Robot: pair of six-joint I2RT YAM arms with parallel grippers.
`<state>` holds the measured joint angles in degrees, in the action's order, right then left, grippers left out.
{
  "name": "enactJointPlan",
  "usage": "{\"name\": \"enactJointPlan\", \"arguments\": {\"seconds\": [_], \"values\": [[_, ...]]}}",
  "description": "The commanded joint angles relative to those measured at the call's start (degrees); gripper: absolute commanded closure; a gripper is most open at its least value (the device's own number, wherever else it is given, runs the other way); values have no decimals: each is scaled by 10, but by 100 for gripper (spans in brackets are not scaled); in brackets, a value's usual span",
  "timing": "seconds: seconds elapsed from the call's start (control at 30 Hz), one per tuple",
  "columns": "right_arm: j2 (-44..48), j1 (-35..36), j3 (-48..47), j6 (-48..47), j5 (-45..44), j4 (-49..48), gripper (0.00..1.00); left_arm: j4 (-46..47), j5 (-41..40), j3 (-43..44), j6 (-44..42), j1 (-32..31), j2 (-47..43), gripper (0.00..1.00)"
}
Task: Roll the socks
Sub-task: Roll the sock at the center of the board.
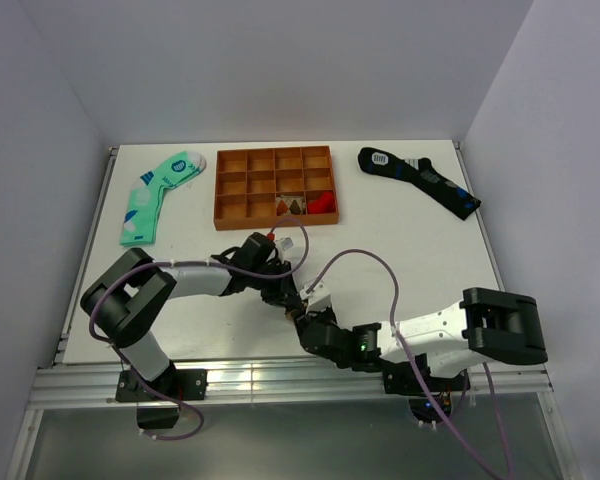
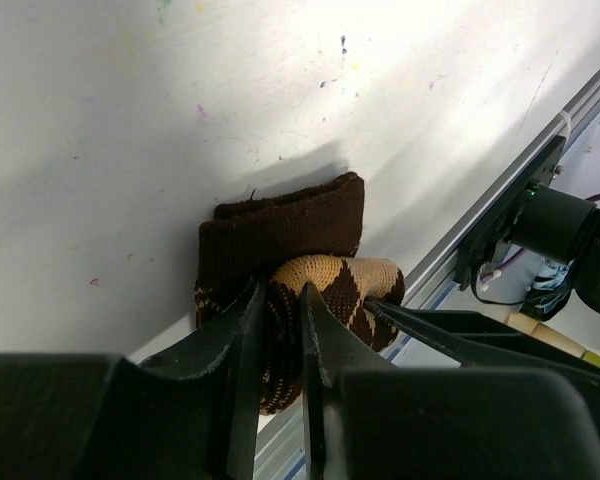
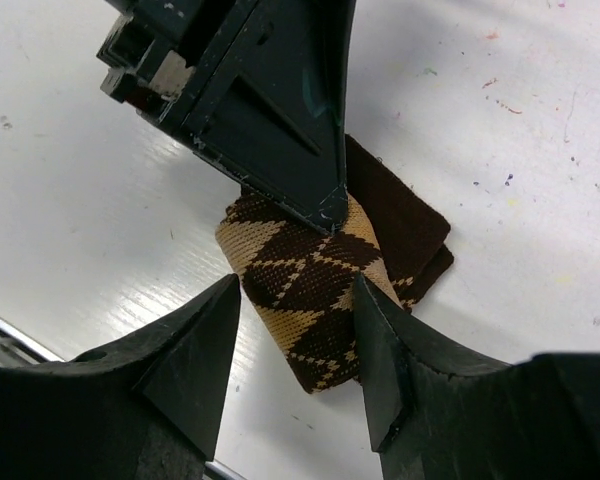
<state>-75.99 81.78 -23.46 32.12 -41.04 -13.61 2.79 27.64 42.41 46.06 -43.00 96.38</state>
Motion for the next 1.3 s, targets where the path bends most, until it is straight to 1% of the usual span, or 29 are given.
{"name": "enactJointPlan", "arguments": {"seconds": [0.0,0.13,0.43,0.67,0.9,0.97,1.07,1.2,1.27], "values": [[-30,13,-18,22,-6,49,43,-162,-106,-30,-64,15,42,100],[-50,15,-33,20,-1,55,43,-173,-98,-18,-70,23,44,100],[-136,22,-103,1,-4,106,41,-190,-77,2,-83,52,57,100],[-184,22,-142,-13,3,145,41,-201,-58,14,-95,65,64,100],[-245,28,-189,-27,10,180,42,-185,-10,12,-96,81,68,100],[-256,28,-199,-31,19,180,43,-179,-1,7,-93,85,63,100],[-272,28,-204,-36,36,169,52,-166,20,-2,-91,89,55,100],[-283,23,-215,-39,50,170,58,-151,44,-9,-86,91,50,100],[-283,18,-221,-41,60,176,63,-141,55,-12,-84,91,48,99]]}}
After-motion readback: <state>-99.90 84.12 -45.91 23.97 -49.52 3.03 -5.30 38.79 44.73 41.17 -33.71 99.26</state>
